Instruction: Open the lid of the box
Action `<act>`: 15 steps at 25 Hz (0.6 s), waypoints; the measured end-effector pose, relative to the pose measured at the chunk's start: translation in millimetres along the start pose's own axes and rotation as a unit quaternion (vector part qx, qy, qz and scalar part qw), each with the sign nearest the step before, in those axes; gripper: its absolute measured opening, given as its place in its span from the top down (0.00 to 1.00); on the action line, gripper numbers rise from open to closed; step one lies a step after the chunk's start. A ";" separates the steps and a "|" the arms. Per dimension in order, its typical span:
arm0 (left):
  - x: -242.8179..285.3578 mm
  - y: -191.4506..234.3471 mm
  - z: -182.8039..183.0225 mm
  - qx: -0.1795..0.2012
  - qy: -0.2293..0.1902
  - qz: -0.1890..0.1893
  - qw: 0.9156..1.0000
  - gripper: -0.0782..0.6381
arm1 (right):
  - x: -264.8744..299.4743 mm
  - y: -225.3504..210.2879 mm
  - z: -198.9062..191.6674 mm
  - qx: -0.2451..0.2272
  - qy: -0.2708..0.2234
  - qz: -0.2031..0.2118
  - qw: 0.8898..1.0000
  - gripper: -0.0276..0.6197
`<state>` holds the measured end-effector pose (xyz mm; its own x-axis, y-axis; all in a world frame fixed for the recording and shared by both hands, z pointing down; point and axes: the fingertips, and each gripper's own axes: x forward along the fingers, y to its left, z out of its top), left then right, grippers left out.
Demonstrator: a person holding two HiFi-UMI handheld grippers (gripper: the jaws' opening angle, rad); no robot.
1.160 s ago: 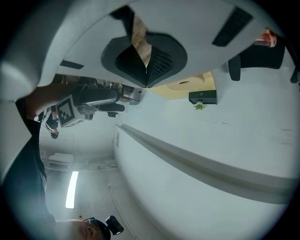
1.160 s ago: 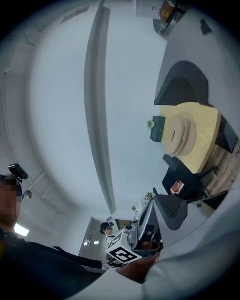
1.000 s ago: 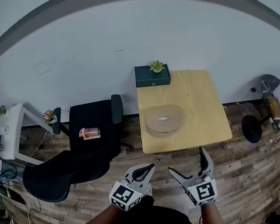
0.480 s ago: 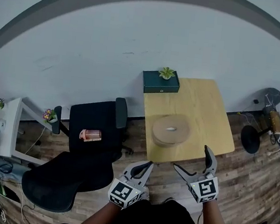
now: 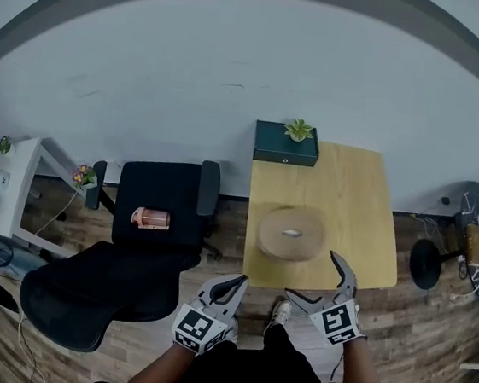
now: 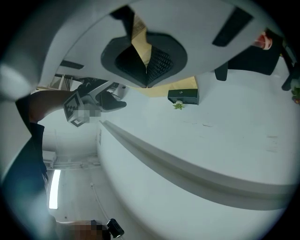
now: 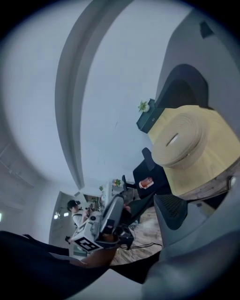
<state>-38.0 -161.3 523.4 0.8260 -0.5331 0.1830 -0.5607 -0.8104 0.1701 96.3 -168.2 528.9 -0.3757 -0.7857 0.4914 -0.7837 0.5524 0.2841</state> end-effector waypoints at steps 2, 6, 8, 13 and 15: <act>8.0 5.4 2.9 -0.004 -0.001 0.020 1.000 0.87 | 10.5 -5.9 -4.4 -0.038 0.013 0.020 0.999 0.08; 13.8 21.9 14.9 -0.014 -0.010 0.068 0.998 0.87 | 31.2 -5.2 -11.0 -0.073 0.033 0.093 0.992 0.10; 13.6 28.9 17.2 -0.006 -0.006 0.091 0.996 0.87 | 41.3 3.6 -17.4 -0.088 0.047 0.151 0.984 0.14; 27.3 31.9 20.4 -0.016 0.003 0.131 0.991 0.87 | 58.3 3.8 -42.0 -0.123 0.102 0.242 0.957 0.21; 32.6 31.9 20.7 -0.018 -0.001 0.139 0.990 0.87 | 66.6 2.5 -48.2 -0.130 0.116 0.260 0.950 0.22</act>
<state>-27.7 -209.6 514.8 0.6401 -0.7344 0.2255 -0.7676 -0.6235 0.1485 93.1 -205.7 602.1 -0.5363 -0.3215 0.7804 -0.3612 0.9231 0.1320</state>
